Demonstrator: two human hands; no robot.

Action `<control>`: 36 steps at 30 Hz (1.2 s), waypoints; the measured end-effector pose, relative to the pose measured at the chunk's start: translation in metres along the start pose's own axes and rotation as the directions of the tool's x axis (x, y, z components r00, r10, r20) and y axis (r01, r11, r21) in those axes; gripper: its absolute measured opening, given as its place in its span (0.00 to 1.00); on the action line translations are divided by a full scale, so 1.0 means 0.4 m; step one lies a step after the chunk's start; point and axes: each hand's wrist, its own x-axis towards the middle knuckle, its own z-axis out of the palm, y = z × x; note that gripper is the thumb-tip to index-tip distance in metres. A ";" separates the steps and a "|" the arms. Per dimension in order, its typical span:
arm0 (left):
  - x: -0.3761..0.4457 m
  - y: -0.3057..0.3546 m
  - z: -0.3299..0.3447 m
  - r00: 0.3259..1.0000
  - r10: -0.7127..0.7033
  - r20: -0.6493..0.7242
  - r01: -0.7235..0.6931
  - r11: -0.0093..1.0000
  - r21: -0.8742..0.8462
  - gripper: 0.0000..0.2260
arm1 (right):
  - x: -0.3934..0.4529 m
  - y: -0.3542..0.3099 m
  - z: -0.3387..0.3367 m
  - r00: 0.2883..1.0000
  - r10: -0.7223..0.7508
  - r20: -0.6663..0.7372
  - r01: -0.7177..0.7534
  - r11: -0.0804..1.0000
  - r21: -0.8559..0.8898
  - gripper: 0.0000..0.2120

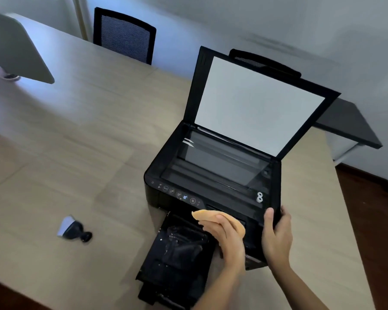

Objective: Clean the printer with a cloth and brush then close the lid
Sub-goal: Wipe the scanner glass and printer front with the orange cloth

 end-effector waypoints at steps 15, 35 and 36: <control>-0.047 -0.107 -0.060 0.976 -0.064 0.209 -0.051 0.863 0.502 0.27 | 0.006 -0.018 -0.014 0.970 0.228 0.082 -0.236 0.966 0.108 0.29; 0.178 0.097 -0.196 0.750 0.602 0.275 -0.297 -0.065 0.953 0.31 | 0.016 -0.002 -0.012 0.916 0.381 0.126 -0.401 0.860 0.316 0.47; 0.195 0.134 -0.220 0.771 0.608 0.190 -0.222 -0.024 0.975 0.30 | 0.015 -0.005 -0.014 0.917 0.379 0.125 -0.399 0.861 0.315 0.44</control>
